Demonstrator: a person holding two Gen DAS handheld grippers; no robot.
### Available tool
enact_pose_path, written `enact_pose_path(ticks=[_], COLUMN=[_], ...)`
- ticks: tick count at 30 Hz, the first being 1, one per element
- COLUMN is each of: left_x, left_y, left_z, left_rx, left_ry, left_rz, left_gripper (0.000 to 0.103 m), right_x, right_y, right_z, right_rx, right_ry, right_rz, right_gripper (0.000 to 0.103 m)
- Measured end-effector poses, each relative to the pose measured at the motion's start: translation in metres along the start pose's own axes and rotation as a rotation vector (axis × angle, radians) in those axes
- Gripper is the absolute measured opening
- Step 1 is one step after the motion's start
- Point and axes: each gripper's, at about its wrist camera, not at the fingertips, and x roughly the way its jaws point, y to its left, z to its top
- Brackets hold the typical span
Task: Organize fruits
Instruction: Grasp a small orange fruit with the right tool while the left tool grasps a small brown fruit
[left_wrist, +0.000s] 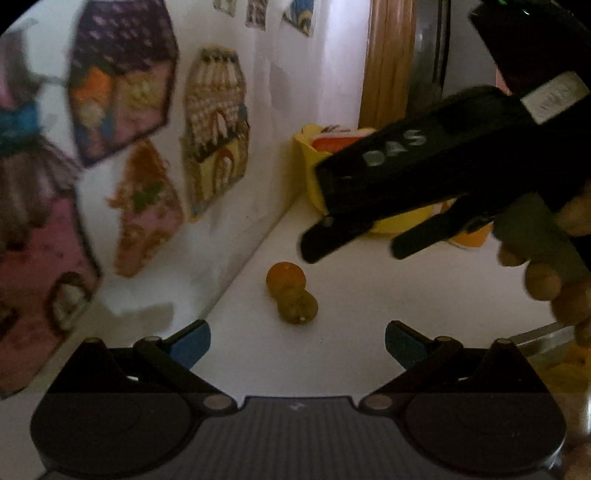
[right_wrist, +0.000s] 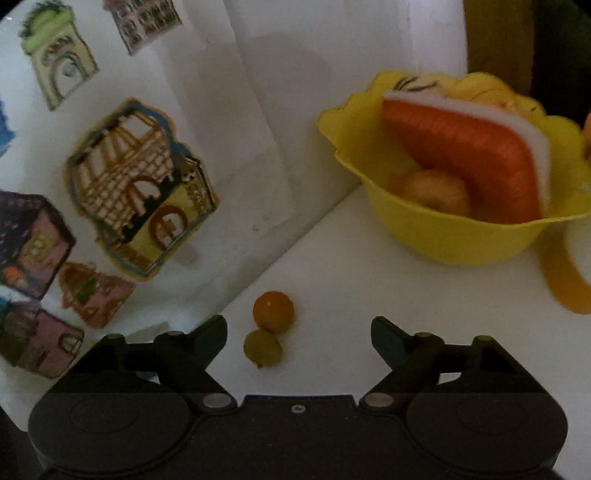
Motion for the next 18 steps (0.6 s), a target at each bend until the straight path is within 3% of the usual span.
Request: enact_pose_path(ticks=[6, 8, 11, 18], left_x=[0.018, 0.021, 0.027, 0.031], left_y=[0.003, 0.006, 0.008, 0.012], left_z=[0.002, 0.002, 0.003, 0.004], left_rx=[-0.021, -0.035, -0.063, -0.079], left_ry=[0.019, 0.023, 0.029, 0.028], left_rz=[-0.01, -0.022, -0.029, -0.036], left_gripper=[0.096, 0.089, 0.08, 0.063], right_x=[0.022, 0.027, 0.034, 0.049], right_y=[0.003, 0.001, 0.0, 0.007], right_z=[0.007, 0.009, 0.009, 0.01], right_rx=[0.011, 0.016, 0.024, 0.029], right_ry=[0.009, 0.016, 0.023, 0.028], right_rz=[0.027, 0.03, 0.045, 0.064], right_gripper=[0.074, 0.062, 0.056, 0.049])
